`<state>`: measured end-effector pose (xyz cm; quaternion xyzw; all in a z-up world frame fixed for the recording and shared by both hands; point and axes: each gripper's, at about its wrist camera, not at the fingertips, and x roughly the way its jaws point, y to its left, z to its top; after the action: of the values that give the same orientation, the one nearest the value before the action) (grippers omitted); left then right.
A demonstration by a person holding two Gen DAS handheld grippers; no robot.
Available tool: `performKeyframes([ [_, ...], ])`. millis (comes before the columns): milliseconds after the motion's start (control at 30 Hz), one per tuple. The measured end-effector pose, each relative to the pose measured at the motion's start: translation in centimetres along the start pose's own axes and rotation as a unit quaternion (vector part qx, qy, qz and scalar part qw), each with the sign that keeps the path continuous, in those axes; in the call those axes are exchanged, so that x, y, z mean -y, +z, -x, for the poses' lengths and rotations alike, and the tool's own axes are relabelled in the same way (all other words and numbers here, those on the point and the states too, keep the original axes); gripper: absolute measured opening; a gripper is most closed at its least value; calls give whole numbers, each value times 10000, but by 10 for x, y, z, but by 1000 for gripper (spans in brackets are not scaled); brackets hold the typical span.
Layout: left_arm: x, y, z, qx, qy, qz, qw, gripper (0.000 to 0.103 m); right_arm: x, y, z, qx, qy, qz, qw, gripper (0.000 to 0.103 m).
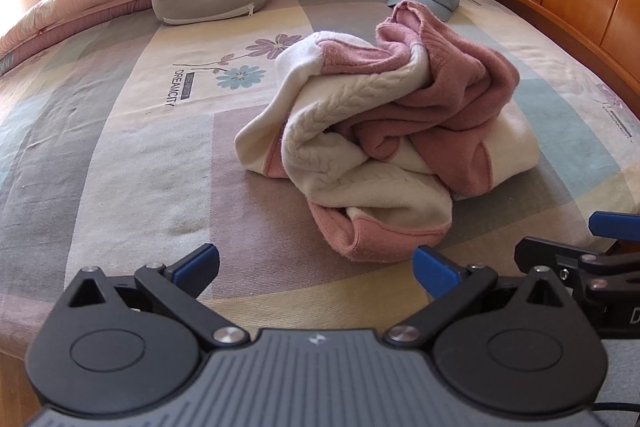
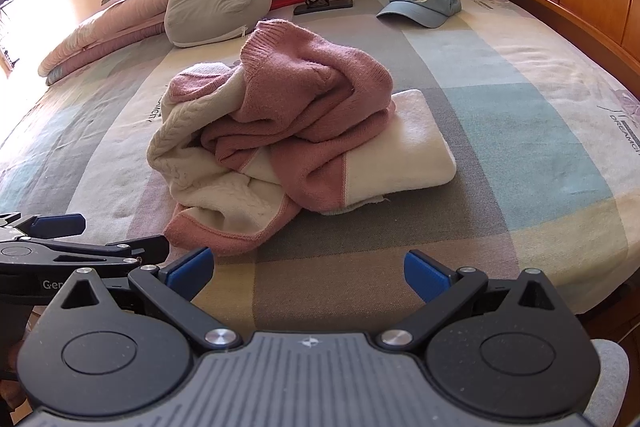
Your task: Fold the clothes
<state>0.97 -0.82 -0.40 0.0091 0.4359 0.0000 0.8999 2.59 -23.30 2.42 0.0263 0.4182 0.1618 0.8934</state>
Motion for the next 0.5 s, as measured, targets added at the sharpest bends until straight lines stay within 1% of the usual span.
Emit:
performKeyframes([
  [233, 1, 10, -8, 11, -31, 18, 10000, 102, 7, 7, -10, -29, 4, -56, 10000, 103],
  [500, -3, 23, -35, -161, -64, 141, 9998, 102, 16, 17, -23, -66, -14, -128, 9999, 103],
])
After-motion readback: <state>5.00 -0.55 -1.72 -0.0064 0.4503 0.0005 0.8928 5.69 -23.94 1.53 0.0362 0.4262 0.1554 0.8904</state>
